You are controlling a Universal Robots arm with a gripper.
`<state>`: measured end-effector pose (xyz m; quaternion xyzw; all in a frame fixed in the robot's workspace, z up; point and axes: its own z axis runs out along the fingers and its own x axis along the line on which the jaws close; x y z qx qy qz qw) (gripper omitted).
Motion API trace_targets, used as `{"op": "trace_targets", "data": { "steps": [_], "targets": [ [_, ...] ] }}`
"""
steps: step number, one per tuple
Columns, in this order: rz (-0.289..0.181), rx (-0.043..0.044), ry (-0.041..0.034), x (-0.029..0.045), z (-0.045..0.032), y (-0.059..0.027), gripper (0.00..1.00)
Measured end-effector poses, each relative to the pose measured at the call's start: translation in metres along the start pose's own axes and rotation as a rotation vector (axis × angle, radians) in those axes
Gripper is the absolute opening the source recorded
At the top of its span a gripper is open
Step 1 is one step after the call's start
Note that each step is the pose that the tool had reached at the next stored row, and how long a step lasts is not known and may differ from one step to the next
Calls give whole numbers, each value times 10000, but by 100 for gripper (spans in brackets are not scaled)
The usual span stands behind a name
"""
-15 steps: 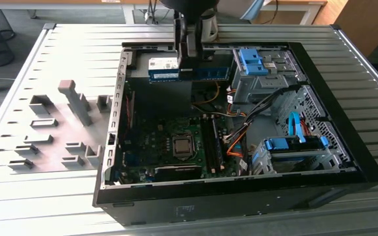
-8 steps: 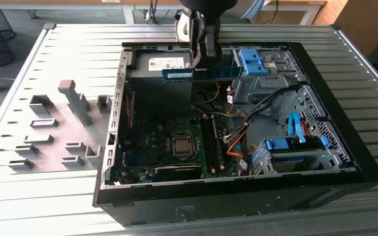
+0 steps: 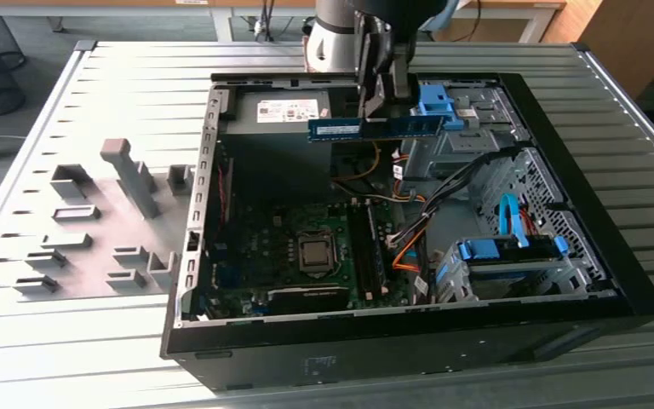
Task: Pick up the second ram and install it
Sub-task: 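Pick up the second ram and move it above second insertion slot, then insert the second ram into the second slot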
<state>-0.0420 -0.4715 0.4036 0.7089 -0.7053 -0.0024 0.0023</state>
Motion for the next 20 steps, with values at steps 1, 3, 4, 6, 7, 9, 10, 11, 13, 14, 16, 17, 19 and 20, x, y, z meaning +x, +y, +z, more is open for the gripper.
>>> {"op": "trace_targets", "data": {
  "steps": [1, 3, 4, 6, 7, 9, 10, 11, 13, 14, 16, 17, 19, 20],
  "targets": [
    [0, 0, 0, 0, 0, -31, 14],
    [0, 0, 0, 1, 0, -75, 14],
    [0, 0, 0, 1, 0, -90, 14],
    [1, 0, 0, 0, -1, -94, 14],
    [2, -1, 0, 0, -1, -94, 14],
    [1, 0, 0, 0, -1, -116, 14],
    [2, 0, 0, 0, -1, -116, 14],
    [2, 0, 0, 0, -1, -116, 14],
    [7, 0, 0, 0, 0, -116, 14],
    [11, 0, 1, 0, 0, -116, 14],
    [29, 0, 0, 0, 0, -116, 14],
    [43, 0, 0, 0, 1, -116, 14],
    [77, 0, 0, 0, 1, -116, 14],
    [101, 0, 0, 0, 2, -116, 14]
  ]
}}
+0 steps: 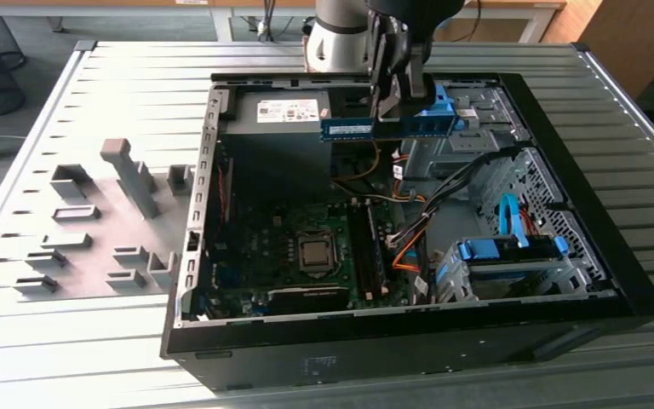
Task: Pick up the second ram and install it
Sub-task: 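Insert the second ram into the second slot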
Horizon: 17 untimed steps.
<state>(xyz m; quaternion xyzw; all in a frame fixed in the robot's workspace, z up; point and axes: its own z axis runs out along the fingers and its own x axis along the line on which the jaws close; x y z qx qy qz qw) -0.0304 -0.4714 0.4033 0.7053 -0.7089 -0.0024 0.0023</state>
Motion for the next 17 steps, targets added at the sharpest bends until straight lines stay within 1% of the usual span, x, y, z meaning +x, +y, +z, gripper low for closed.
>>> {"op": "trace_targets", "data": {
  "steps": [3, 10, 17],
  "targets": [
    [173, 0, -2, 0, 3, 0, 14],
    [918, 0, -4, 0, 13, 0, 14],
    [947, 0, -5, 0, 14, 0, 14]
  ]
}}
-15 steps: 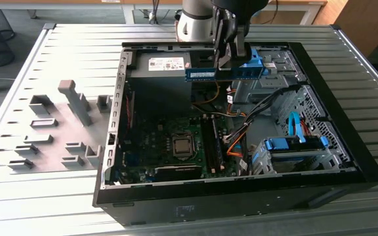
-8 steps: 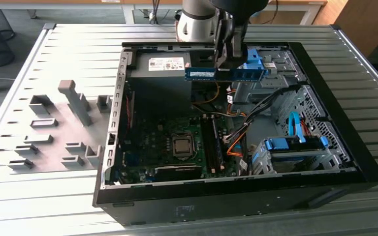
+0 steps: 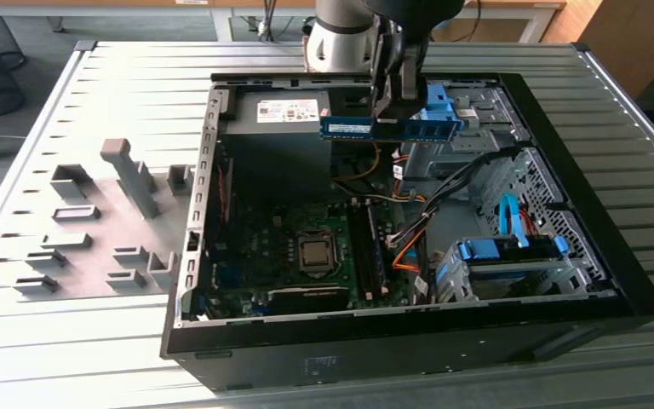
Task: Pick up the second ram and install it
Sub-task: 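Insert the second ram into the second slot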
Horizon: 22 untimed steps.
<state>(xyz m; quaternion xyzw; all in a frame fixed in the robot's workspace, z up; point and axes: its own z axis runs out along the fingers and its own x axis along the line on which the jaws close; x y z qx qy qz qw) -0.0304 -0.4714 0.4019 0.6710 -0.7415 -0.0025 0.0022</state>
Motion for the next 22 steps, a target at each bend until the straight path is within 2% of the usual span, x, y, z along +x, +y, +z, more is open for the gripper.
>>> {"op": "trace_targets", "data": {
  "steps": [5, 9, 22],
  "targets": [
    [23, 0, 0, 0, 0, 0, 14],
    [259, 0, -1, 0, 2, 0, 14],
    [2368, 0, -13, 0, 24, 0, 14]
  ]
}}
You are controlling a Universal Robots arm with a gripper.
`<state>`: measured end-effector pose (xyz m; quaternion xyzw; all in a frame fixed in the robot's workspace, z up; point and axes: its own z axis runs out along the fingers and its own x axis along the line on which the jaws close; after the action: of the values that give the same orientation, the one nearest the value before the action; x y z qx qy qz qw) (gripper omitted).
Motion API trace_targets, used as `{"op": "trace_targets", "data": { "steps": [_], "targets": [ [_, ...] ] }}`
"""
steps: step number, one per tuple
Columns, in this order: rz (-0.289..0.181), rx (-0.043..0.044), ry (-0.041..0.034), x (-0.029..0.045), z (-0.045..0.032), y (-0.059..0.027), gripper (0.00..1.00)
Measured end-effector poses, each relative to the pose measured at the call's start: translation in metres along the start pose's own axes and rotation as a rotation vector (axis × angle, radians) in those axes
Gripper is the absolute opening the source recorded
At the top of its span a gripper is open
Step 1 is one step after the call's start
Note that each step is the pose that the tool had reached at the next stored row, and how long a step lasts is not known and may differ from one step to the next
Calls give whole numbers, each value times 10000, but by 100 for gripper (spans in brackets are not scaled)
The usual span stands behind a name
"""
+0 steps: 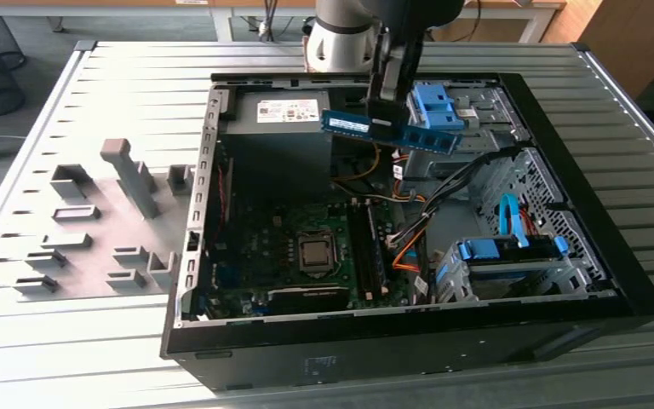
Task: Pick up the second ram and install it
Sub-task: 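Insert the second ram into the second slot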
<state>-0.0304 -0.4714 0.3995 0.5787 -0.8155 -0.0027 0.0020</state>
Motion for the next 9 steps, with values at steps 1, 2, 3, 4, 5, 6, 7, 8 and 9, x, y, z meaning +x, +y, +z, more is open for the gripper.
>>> {"op": "trace_targets", "data": {
  "steps": [1, 2, 3, 4, 5, 6, 7, 8, 9],
  "targets": [
    [163, 0, -1, 0, 2, 0, 14],
    [290, 0, -1, 0, 3, 0, 14],
    [386, 0, -2, 0, 4, 0, 14],
    [464, 0, -3, 0, 5, 0, 14],
    [528, 0, -3, 0, 5, 0, 14],
    [578, 0, -4, 0, 5, 0, 14],
    [611, 0, -4, 0, 5, 0, 14],
    [626, 0, -4, 0, 6, 0, 14],
    [634, 0, -4, 0, 6, 0, 14]
  ]
}}
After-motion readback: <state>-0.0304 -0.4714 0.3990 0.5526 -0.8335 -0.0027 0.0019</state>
